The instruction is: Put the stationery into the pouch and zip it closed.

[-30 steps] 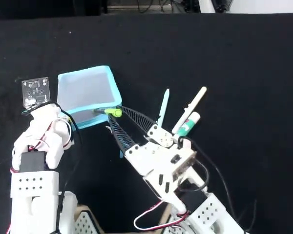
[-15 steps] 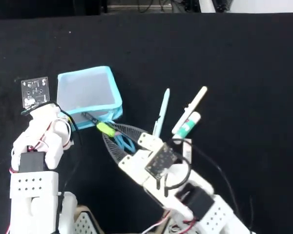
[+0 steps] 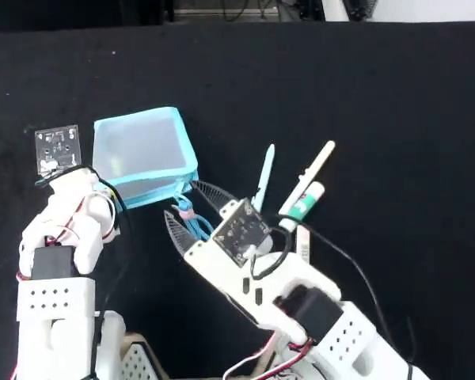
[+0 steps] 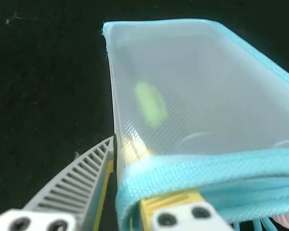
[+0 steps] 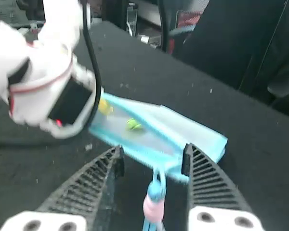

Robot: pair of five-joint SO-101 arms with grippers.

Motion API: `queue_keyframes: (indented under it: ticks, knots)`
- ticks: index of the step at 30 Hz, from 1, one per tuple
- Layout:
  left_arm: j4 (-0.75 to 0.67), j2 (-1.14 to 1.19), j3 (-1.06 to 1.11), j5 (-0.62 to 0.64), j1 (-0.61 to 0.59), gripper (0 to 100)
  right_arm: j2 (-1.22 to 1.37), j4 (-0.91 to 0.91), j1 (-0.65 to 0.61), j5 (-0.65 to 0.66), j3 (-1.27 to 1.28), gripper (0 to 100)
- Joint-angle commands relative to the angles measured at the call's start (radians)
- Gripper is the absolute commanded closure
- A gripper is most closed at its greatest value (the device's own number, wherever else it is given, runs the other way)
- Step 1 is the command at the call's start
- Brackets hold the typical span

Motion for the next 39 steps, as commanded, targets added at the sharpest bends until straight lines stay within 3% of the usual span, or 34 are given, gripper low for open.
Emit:
queue_keyframes:
  ticks: [1, 7, 10, 14, 20, 23, 24, 39]
  knots:
    - [-0.012, 0.0, -0.015, -0.005, -0.007, 97, 0.019, 0.009, 0.021, -0.009, -0.145, 80.5]
    - [-0.008, 0.0, -0.015, -0.005, -0.007, 97, -0.07, 0.152, 0.322, -0.012, -0.262, 80.5]
    - [-0.008, 0.0, -0.015, -0.005, -0.007, 97, -0.119, 0.198, 0.462, -0.091, -0.271, 80.5]
    - [-0.008, 0.0, -0.015, -0.005, -0.007, 97, -0.07, 0.259, 0.575, -0.101, -0.283, 80.5]
    - [-0.006, 0.0, -0.015, -0.005, -0.007, 97, 0.265, 0.356, 0.649, -0.11, -0.417, 80.5]
    - [-0.006, 0.0, -0.015, -0.005, -0.007, 97, 0.466, 0.397, 0.658, -0.186, -0.512, 80.5]
    - [-0.006, 0.0, -0.015, -0.005, -0.007, 97, 0.622, 0.391, 0.657, -0.232, -0.572, 80.5]
    - [-0.012, 0.0, -0.004, -0.008, -0.007, 97, 1.405, 0.267, 0.657, -0.244, -0.938, 80.5]
